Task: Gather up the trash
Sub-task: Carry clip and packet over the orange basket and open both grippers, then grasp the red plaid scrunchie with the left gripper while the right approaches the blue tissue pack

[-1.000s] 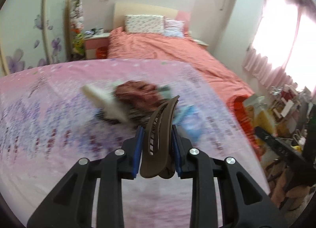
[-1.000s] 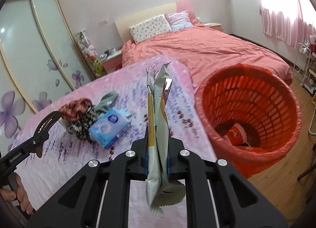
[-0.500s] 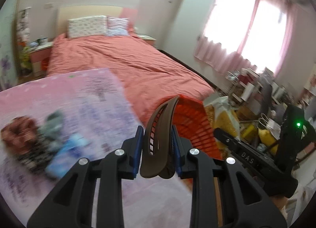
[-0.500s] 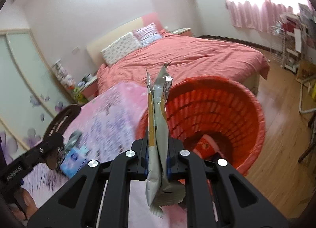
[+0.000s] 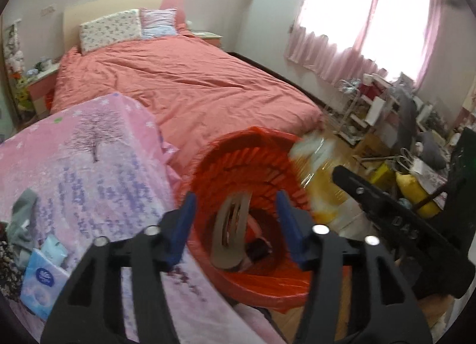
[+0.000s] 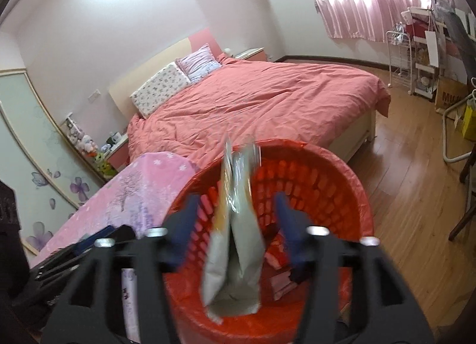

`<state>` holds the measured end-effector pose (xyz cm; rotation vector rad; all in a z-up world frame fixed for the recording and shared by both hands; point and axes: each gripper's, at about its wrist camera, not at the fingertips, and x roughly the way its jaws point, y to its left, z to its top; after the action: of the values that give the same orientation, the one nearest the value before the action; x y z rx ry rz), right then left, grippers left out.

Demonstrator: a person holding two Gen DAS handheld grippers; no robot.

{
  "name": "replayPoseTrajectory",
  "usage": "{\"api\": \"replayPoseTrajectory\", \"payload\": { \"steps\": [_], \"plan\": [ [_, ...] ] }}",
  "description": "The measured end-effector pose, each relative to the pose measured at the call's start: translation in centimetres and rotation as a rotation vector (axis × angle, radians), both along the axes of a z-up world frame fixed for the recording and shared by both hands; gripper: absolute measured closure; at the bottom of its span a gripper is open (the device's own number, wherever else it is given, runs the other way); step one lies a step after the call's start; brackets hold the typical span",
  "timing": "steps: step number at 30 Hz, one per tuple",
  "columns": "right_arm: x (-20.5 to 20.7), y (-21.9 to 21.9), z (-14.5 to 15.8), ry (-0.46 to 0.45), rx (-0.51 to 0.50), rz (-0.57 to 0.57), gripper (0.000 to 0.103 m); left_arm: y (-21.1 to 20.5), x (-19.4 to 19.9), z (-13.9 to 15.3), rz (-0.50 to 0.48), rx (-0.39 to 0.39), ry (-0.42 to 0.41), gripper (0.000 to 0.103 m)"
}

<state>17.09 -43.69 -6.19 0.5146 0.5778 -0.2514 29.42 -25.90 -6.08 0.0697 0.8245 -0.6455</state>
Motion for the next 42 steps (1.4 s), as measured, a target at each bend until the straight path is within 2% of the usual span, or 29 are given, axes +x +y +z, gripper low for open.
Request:
{"api": "replayPoseTrajectory", "payload": {
  "steps": [4, 6, 12, 19, 28, 32, 35, 38, 41, 42],
  "plan": [
    [-0.9, 0.8, -0.9, 0.031, 0.000, -0.015, 0.042, 2.2, 0.1, 0.0, 0.046, 0.027, -0.007, 0.040],
    [-0.8, 1.1, -0.9, 0.050, -0.016, -0.016, 0.042, 3.8, -0.4, 0.3, 0.075, 0.041, -0.027, 0.034],
    [-1.2, 4.8, -0.5, 0.083, -0.076, 0.031, 0.042, 10.3, -2.7, 1.3, 0.169, 0.082, -0.093, 0.030],
    [-0.4, 12.0, -0.9, 0.114, -0.096, 0.199, 0.042, 19.9, -4.3, 1.7, 0.330, 0.101, -0.114, 0.029],
    [1.7, 21.7, -1.4, 0.148, -0.123, 0.392, 0.042, 32.4, -4.1, 0.2, 0.593, 0.098, -0.043, 0.030],
    [3.6, 24.7, -1.3, 0.158, -0.100, 0.407, 0.041, 34.8, -4.3, 0.4, 0.644, 0.075, -0.039, 0.030],
    [5.2, 25.8, -1.2, 0.170, -0.044, 0.389, 0.032, 35.7, -4.4, 1.0, 0.659, 0.060, -0.050, 0.030],
    [6.3, 26.2, -1.6, 0.192, 0.018, 0.368, 0.027, 35.8, -4.3, 1.9, 0.661, 0.036, -0.064, 0.030],
    [7.2, 26.7, -2.7, 0.249, 0.006, 0.366, 0.027, 35.1, -3.5, 2.9, 0.647, 0.001, -0.079, 0.030],
    [7.0, 26.8, -2.7, 0.241, 0.002, 0.370, 0.030, 34.7, -3.1, 3.1, 0.636, -0.009, -0.079, 0.030]
  ]
}}
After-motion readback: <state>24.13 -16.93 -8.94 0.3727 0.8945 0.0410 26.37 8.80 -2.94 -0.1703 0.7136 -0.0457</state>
